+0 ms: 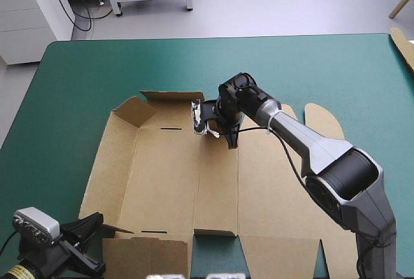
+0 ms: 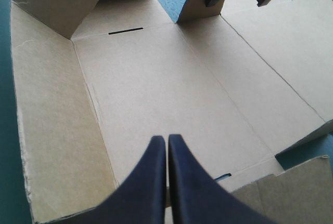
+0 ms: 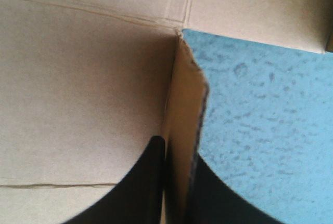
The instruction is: Fold the box
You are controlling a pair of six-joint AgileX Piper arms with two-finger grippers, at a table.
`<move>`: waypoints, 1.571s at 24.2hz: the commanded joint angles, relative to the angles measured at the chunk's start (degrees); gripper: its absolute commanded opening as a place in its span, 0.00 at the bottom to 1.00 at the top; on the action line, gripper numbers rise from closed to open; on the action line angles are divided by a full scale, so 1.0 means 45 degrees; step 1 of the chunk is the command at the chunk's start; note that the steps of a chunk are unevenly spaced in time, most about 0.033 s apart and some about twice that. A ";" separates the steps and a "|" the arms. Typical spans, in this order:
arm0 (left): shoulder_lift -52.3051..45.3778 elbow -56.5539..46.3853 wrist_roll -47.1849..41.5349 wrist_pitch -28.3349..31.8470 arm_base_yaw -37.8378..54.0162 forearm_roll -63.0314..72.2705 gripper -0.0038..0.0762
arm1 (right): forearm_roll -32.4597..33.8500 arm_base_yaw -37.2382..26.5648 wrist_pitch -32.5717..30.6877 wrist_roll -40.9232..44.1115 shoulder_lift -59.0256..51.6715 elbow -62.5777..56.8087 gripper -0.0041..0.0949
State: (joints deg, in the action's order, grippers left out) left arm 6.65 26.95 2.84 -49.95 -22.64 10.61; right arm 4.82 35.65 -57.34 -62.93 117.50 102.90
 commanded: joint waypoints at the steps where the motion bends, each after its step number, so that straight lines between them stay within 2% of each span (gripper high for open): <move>1: 0.0225 0.0314 -0.0066 0.0919 -0.0091 0.0257 0.04 | 0.0389 -0.0059 0.0341 -0.0111 -0.0553 0.0303 0.24; 4: 0.0225 0.0314 -0.0066 0.0919 -0.0091 0.0257 0.04 | 0.0294 -0.0059 0.0341 -0.0052 -0.0769 0.0331 0.38; 7: 0.0225 0.0314 -0.0066 0.0919 -0.0091 0.0257 0.04 | -0.0084 -0.0050 0.0341 0.0388 -0.0993 0.0727 0.46; 12: 0.0225 0.0314 -0.0066 0.0919 -0.0091 0.0257 0.04 | -0.0759 -0.0001 -0.0640 0.1016 -0.1455 0.2192 0.47; 14: 0.0225 0.0314 -0.0066 0.0919 -0.0091 0.0257 0.04 | -0.0801 -0.0001 -0.1959 0.1760 -0.1715 0.3102 0.47; 15: 0.0225 0.0314 -0.0066 0.0919 -0.0091 0.0257 0.04 | -0.0771 -0.0001 -0.2152 0.2212 -0.1831 0.3315 0.47; 16: 0.0225 0.0314 -0.0066 0.0919 -0.0091 0.0257 0.04 | -0.0442 -0.0001 -0.2151 0.3537 -0.2216 0.3458 0.47; 20: 0.0225 0.0314 -0.0066 0.0919 -0.0091 0.0257 0.04 | -0.0357 -0.0001 -0.2151 0.4878 -0.3198 0.3458 0.46; 22: 0.0225 0.0314 -0.0035 0.0919 -0.0091 0.0257 0.04 | -0.0357 -0.0001 -0.2151 0.6954 -0.3975 0.3458 0.43; 23: 0.0225 0.0314 -0.0035 0.0919 -0.0091 0.0257 0.04 | -0.0182 -0.0001 -0.2151 0.8109 -0.4569 0.3428 0.36; 25: 0.0225 0.0314 -0.0035 0.0919 -0.0091 0.0257 0.04 | 0.0221 -0.0001 -0.2151 0.9374 -0.5383 0.3428 0.20; 26: 0.0225 0.0314 -0.0035 0.0919 -0.0091 0.0257 0.04 | 0.0217 -0.0001 -0.2151 1.0009 -0.5932 0.3428 0.03; 33: 0.0225 0.0314 -0.0035 0.0919 -0.0091 0.0257 0.04 | 0.0216 -0.0001 -0.2151 1.1455 -0.8183 0.3181 0.03; 38: 0.0225 0.0314 -0.0035 0.0919 -0.0091 0.0257 0.04 | 0.1086 -0.0001 -0.2151 1.2602 -1.0214 0.0462 0.03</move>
State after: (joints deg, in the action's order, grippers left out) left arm 6.65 26.95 2.84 -49.95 -22.64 10.61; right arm 6.31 35.78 -69.90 -9.10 77.36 110.02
